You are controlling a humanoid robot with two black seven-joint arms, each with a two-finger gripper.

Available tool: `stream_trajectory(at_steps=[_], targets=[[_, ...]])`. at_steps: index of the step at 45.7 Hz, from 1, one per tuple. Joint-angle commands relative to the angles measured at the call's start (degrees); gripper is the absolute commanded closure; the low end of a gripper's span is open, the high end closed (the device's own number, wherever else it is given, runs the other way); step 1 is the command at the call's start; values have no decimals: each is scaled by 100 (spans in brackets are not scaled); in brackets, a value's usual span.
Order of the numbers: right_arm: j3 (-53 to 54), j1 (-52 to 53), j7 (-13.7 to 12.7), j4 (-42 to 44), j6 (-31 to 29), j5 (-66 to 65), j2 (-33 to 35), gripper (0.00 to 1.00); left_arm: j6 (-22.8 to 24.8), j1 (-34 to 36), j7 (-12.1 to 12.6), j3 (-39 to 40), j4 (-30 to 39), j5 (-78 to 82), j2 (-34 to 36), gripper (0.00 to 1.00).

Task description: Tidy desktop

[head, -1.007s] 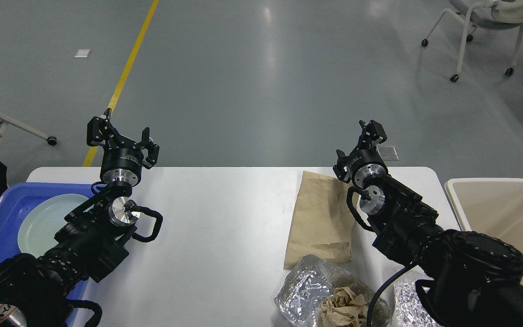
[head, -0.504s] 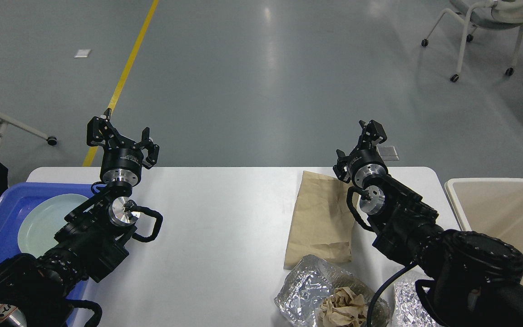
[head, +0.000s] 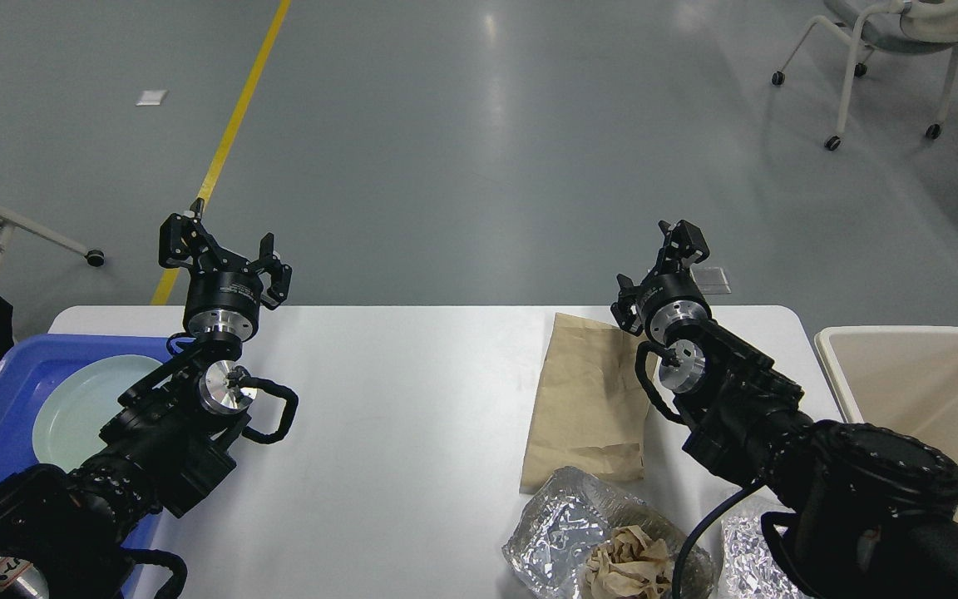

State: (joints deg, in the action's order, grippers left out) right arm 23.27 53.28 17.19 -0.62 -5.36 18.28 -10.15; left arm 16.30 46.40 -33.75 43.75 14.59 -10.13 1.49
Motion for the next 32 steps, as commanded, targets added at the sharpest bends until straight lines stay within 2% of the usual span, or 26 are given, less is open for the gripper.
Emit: stream_trajectory(at_steps=[1, 7, 20, 32], targets=[[73, 33, -41, -9, -35, 9, -22, 0, 5, 0, 0, 2, 0, 3, 0, 0], [248, 50, -85, -509, -44, 0, 153, 0, 5, 0, 0, -7, 0, 3, 0, 0], [205, 402, -85, -685, -88, 0, 470, 0, 5, 0, 0, 2, 9, -6, 0, 0], [222, 824, -49, -774, -624, 0, 672, 0, -4, 0, 0, 2, 0, 3, 0, 0]])
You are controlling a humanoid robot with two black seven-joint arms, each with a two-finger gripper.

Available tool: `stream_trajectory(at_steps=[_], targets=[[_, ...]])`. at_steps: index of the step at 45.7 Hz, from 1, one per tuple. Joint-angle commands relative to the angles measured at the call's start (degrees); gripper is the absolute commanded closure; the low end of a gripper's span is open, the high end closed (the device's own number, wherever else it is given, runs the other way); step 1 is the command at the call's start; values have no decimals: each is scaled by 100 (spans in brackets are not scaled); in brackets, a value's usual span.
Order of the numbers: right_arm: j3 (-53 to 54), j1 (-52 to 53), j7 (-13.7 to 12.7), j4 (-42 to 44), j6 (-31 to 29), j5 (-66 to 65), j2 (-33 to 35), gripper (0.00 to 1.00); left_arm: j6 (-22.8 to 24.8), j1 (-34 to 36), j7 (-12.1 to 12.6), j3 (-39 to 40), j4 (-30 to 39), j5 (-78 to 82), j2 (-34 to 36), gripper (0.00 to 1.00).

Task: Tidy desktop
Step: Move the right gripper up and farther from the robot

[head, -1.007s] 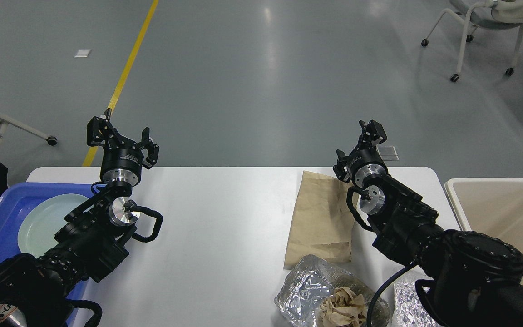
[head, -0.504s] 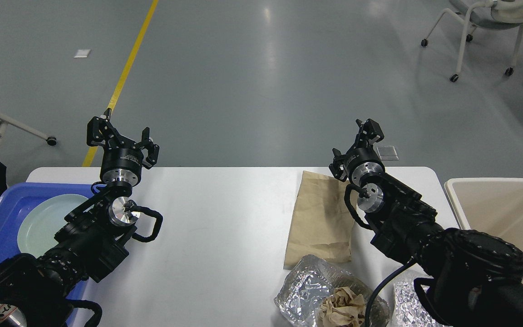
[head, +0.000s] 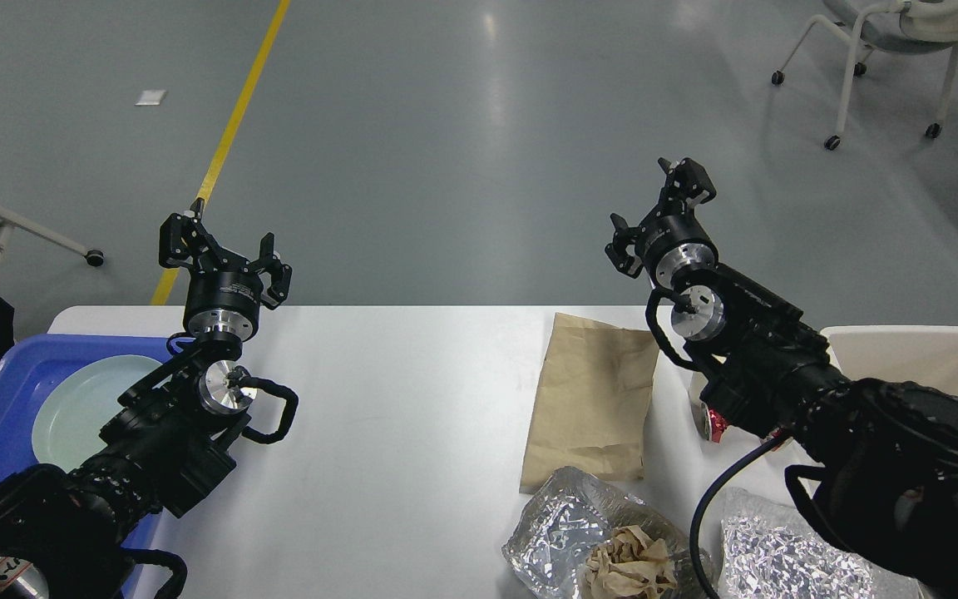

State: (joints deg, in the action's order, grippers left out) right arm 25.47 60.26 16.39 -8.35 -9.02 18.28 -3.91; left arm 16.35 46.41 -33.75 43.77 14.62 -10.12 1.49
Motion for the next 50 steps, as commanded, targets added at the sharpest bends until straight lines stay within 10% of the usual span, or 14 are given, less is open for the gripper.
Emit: stream_trajectory(at_steps=[1, 50], targets=[[-7, 135, 31, 9, -310, 0, 74, 0, -1, 0, 0, -9, -3, -7, 0, 0], [20, -111, 66, 114, -64, 9, 918, 0, 0, 0, 0, -9, -3, 1, 0, 0]])
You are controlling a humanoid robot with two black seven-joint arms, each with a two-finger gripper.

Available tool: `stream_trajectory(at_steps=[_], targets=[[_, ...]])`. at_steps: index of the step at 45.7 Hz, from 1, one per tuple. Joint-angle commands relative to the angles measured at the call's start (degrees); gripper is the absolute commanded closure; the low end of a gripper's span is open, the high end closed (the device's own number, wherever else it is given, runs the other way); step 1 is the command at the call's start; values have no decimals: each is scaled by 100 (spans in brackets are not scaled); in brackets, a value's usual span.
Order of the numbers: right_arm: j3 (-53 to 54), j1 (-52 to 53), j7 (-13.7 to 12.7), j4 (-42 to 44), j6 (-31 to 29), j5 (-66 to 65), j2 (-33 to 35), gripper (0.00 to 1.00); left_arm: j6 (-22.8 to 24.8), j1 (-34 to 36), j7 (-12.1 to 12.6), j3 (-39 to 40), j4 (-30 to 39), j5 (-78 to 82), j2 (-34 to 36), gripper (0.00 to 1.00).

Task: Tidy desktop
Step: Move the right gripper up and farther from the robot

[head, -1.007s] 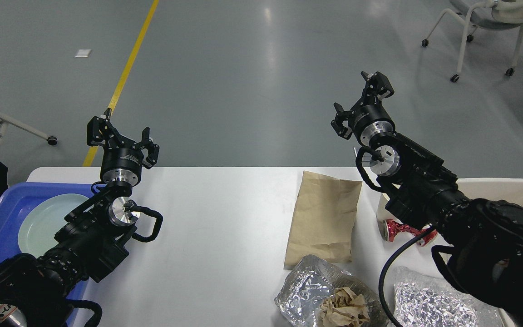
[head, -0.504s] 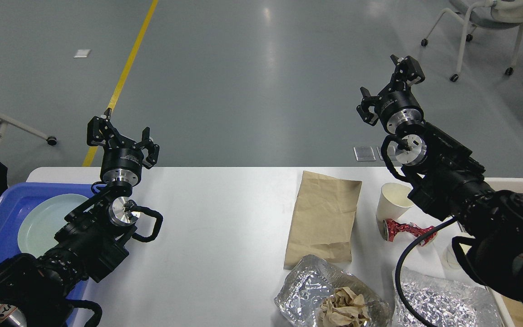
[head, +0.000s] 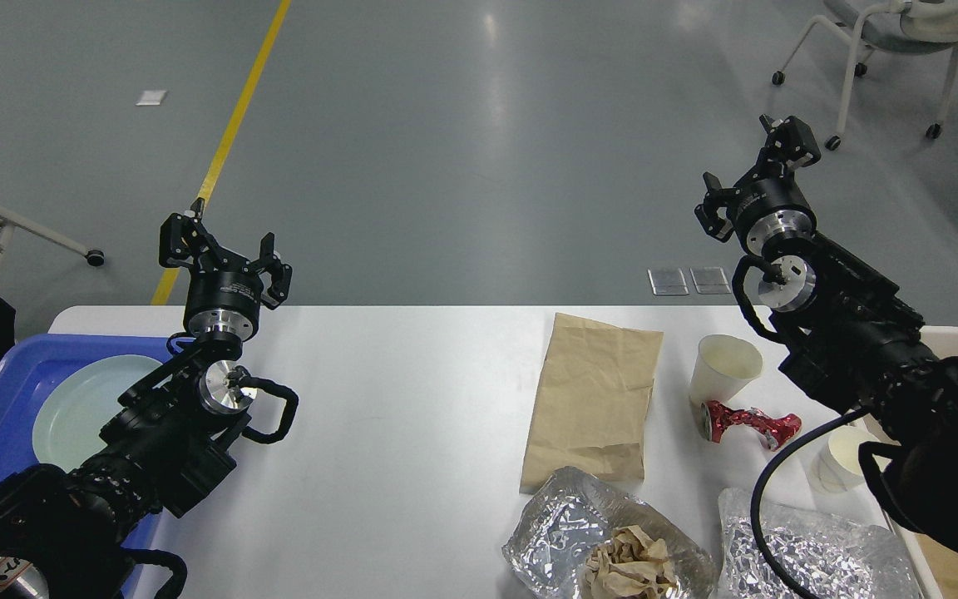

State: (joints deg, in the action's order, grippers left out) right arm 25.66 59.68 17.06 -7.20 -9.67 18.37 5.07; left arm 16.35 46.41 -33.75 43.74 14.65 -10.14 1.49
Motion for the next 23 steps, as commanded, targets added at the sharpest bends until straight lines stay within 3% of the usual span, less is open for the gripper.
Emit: stream_trajectory(at_steps=[1, 23], targets=[[0, -70, -1, 0, 0, 0, 30, 0, 0, 0, 0, -5, 2, 3, 0, 0], [0, -97, 26, -27, -96, 0, 126, 0, 0, 0, -9, 3, 2, 3, 0, 0]])
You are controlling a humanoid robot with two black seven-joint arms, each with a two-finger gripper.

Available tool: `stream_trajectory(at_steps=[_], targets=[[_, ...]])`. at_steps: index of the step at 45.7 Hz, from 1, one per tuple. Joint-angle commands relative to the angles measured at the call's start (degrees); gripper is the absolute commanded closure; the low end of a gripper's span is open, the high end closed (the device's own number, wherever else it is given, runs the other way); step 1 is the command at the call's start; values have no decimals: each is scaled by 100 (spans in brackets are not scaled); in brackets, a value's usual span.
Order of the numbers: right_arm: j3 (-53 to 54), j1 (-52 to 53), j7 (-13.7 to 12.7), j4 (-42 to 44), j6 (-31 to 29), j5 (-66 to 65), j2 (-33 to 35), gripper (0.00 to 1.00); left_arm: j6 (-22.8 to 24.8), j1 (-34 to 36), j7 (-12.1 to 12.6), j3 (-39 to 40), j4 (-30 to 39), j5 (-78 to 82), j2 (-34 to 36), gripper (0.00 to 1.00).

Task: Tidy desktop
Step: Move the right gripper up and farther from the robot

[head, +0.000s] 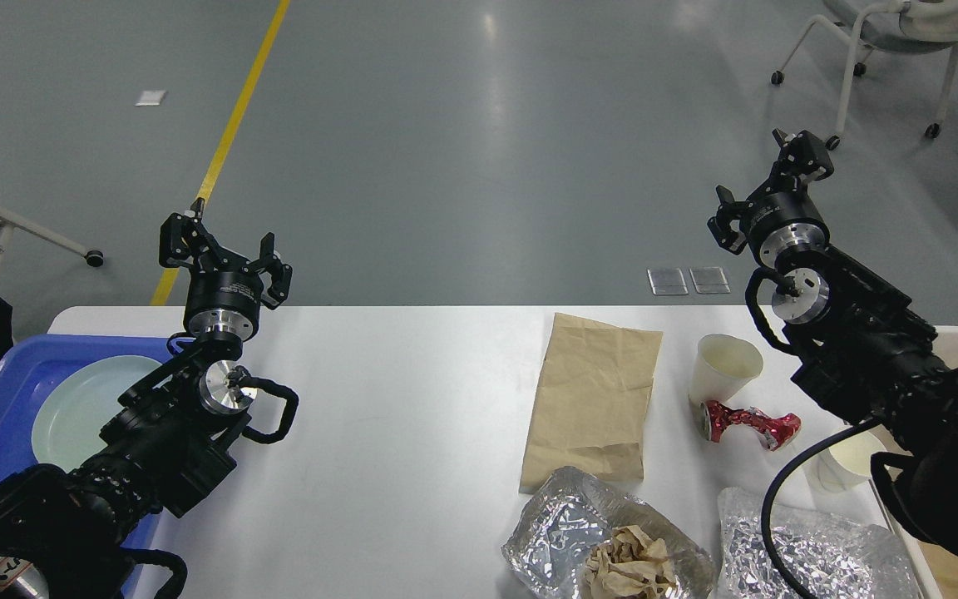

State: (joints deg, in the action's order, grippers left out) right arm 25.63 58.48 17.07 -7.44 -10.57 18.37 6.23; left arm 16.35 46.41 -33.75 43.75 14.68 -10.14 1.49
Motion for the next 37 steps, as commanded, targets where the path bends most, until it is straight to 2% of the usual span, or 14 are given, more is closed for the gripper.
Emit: stream_trajectory(at_steps=[1, 14, 22, 30, 37], targets=[[-5, 32, 33, -3, -6, 0, 9, 0, 0, 0, -9, -7, 0, -6, 0, 0], [-49, 155, 24, -3, -33, -18, 80, 0, 0, 0, -9, -7, 0, 3, 0, 0], [-663, 304, 24, -618, -340, -106, 369, 0, 0, 0, -9, 2, 0, 3, 0, 0], [-2112, 954, 24, -1127, -384, -150, 765, 0, 9, 0, -9, 2, 0, 3, 0, 0], [-4625, 2368, 24, -2339, -542, -387, 1336, 0, 9, 0, -9, -7, 0, 3, 0, 0]])
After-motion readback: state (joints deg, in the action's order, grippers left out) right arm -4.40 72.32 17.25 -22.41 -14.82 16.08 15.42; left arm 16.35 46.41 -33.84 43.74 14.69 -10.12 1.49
